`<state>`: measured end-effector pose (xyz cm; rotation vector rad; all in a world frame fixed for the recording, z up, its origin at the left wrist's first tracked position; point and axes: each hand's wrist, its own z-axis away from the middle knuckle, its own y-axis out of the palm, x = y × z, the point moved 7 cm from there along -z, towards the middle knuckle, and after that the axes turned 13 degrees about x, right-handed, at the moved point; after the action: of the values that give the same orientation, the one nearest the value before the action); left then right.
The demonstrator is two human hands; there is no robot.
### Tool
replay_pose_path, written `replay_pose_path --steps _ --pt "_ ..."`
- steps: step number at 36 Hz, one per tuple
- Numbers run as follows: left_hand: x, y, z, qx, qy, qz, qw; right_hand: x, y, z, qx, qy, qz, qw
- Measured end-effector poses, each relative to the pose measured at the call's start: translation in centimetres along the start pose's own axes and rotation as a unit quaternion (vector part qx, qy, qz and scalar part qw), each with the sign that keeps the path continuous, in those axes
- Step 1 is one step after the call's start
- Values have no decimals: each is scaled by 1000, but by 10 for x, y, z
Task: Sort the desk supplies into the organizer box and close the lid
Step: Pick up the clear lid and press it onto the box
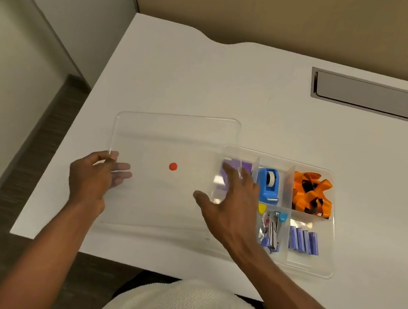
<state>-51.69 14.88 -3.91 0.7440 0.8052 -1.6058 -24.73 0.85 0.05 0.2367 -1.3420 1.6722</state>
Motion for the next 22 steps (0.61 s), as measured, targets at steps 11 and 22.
replay_pose_path --steps 11,22 --pt "11 150 48 112 29 -267 957 -119 -83 44 -133 73 0 988" --pt "41 218 75 143 41 -383 911 -184 -103 56 -132 131 48 981"
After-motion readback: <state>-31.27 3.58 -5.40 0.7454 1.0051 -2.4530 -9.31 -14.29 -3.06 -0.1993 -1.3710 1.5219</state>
